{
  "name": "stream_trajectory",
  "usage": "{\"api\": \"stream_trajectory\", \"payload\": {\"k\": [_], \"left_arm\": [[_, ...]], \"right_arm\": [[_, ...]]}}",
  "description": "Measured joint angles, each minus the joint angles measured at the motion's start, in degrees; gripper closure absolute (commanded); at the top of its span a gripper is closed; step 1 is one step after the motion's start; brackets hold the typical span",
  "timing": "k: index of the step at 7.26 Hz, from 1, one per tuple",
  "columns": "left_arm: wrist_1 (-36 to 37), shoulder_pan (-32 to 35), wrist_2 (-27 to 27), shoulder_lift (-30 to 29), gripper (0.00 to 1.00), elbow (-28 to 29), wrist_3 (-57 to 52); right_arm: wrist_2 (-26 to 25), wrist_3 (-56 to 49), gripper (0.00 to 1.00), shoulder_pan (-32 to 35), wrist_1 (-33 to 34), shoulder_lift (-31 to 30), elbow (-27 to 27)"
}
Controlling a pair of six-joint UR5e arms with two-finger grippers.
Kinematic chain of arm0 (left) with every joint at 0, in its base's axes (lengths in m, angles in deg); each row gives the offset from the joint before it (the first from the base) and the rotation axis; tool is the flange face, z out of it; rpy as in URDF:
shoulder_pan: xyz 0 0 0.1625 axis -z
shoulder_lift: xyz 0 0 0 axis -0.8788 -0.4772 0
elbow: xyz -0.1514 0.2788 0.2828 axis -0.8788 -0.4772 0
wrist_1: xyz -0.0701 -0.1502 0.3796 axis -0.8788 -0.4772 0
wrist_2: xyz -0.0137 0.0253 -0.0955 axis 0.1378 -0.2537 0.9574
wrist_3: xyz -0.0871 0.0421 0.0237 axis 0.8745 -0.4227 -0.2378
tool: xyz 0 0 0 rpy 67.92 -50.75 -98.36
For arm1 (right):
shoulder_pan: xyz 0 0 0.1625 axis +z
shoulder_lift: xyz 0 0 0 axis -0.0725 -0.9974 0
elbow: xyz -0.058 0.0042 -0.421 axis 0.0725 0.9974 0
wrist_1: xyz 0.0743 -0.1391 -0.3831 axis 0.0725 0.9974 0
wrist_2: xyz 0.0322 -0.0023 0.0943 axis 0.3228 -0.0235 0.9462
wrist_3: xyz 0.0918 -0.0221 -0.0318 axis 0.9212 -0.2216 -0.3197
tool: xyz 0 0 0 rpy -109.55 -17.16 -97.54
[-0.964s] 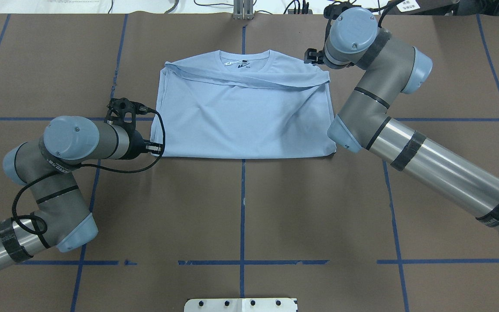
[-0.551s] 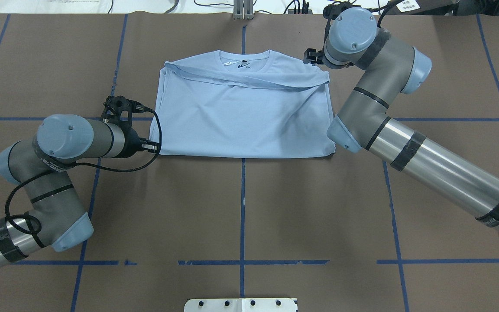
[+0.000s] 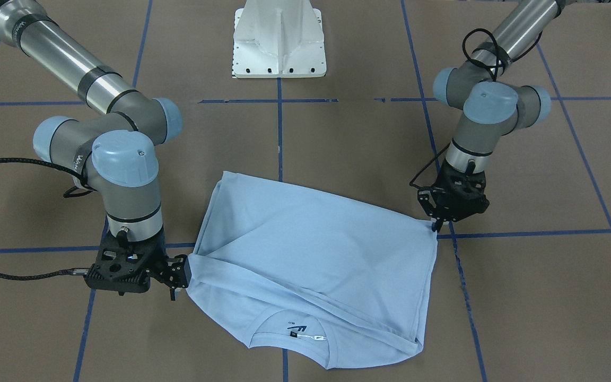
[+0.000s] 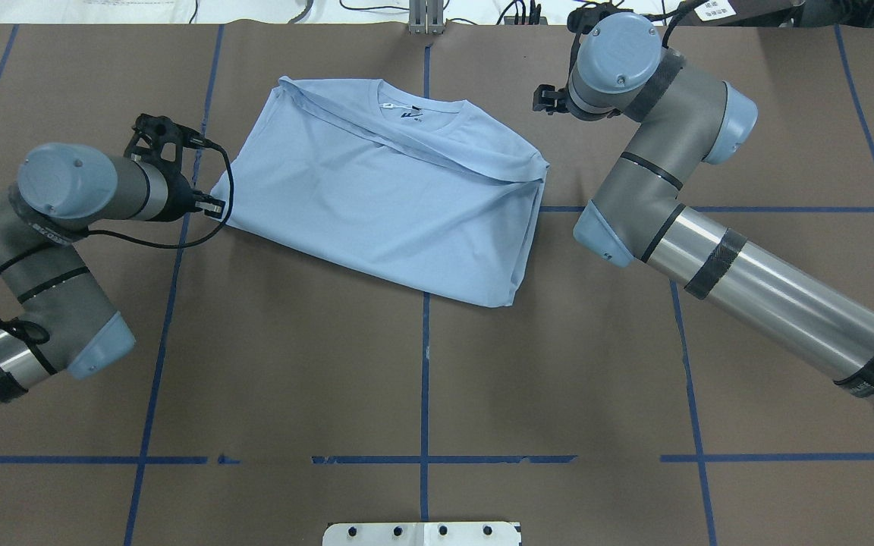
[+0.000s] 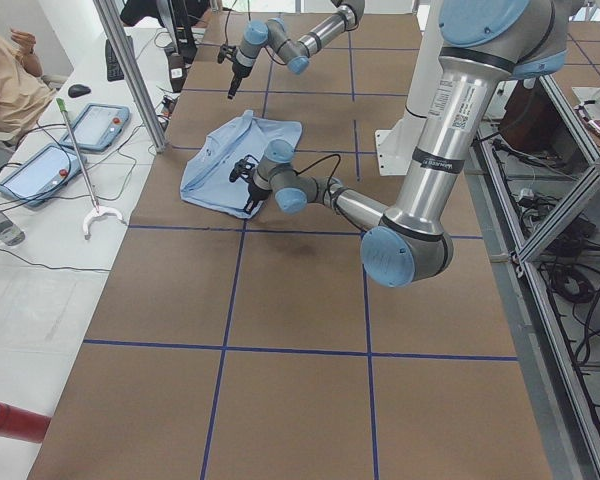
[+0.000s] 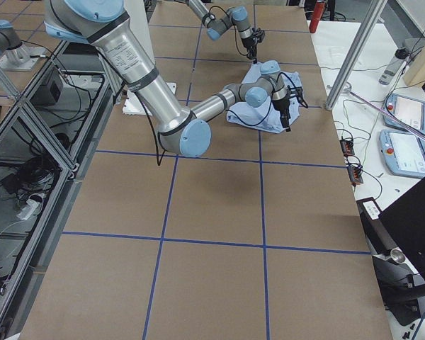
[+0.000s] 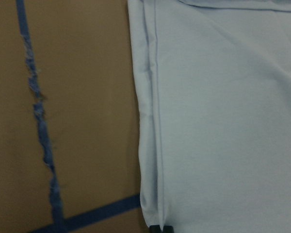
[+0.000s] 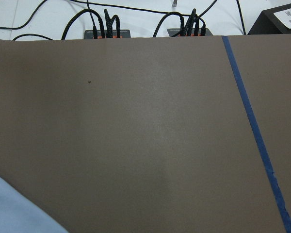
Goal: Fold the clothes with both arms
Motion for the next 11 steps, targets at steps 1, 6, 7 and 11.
{"api": "stream_trajectory", "payload": {"k": [1,6,7,11], "left_arm": [[-0.1,3.4,0.0,-3.2,1.0,5.0,-3.4],[-7.2,9.4,-5.5,-23.3,0.0,35.9,-9.8],[-8.5,9.7,-5.3,-22.5,0.0,34.7,-9.8],[-11.6,9.8,1.2,-16.6,0.0,24.1,-9.0]], "right_arm": [[0.0,0.0,0.0,0.0,0.0,0.0,0.0],[0.1,1.1,0.0,-0.1,0.0,0.6,-0.2],[0.1,2.6,0.01,-0.4,0.0,0.9,-0.2],[-2.3,23.8,0.21,-6.9,1.7,5.1,1.3]]}}
